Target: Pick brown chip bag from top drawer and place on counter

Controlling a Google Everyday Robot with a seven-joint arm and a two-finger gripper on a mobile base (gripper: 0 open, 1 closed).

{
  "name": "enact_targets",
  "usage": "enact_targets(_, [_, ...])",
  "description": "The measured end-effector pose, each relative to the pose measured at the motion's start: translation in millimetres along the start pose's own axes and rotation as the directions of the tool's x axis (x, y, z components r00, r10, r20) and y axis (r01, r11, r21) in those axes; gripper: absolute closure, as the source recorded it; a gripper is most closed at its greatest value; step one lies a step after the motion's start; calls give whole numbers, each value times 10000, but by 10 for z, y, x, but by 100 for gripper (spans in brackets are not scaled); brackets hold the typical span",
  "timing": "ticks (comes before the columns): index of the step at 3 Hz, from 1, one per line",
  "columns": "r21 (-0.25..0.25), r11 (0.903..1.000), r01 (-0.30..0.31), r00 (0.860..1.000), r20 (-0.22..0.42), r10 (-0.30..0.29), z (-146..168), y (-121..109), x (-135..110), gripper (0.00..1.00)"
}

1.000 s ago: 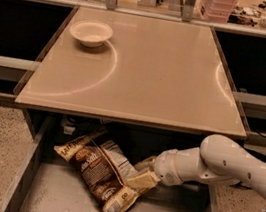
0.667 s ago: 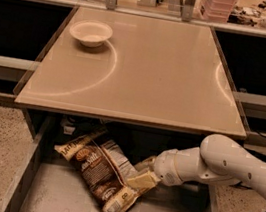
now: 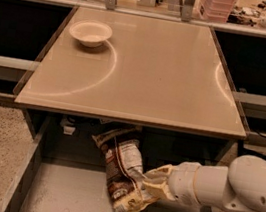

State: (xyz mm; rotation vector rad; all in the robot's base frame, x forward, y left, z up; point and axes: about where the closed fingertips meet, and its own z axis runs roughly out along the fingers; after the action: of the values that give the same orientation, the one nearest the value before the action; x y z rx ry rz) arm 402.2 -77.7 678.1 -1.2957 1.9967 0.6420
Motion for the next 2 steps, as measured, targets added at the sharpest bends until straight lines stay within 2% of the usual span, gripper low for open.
enact_targets(1, [888, 9950, 448, 9990, -57, -444, -394, 136, -212, 100])
enact_targets(2, [889, 9950, 451, 9990, -57, -447, -395, 137, -212, 100])
